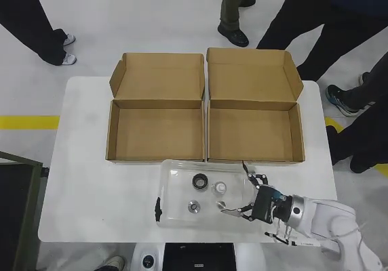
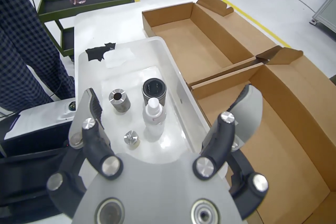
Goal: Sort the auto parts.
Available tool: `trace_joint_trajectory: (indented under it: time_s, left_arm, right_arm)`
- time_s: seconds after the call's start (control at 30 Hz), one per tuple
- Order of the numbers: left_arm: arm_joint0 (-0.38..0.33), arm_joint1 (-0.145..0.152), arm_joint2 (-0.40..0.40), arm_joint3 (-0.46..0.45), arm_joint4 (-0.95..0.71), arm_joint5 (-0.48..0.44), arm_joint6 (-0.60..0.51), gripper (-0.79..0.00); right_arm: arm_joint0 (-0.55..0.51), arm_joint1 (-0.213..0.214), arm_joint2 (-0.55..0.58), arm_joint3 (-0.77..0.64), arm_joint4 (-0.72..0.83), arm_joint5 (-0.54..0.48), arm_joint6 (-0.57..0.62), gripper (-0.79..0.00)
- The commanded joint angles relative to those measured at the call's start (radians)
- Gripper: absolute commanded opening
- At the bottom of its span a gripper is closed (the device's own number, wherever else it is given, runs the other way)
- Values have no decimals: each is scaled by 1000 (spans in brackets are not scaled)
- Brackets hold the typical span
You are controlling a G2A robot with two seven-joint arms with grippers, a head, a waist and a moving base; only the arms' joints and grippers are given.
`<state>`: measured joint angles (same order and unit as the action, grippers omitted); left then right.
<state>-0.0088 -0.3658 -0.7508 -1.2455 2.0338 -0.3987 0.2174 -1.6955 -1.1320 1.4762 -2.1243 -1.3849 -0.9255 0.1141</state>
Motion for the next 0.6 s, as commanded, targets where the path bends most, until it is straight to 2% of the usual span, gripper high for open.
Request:
trace_joint_trajectory:
  time_s: [0.0,0.33,0.4,0.57]
  left_arm:
    - [0,0,0,0,0,0,0,0]
    - [0,0,0,0,0,0,0,0]
    - [0,0,0,0,0,0,0,0]
    - [0,0,0,0,0,0,0,0]
  right_arm:
    - [7,1,-16,8,-17,1,4,0]
    - [27,8,-75,40,-60,25,61,0]
    - [33,8,-89,50,-51,24,85,-46]
    - [57,10,-114,69,-33,43,138,-22]
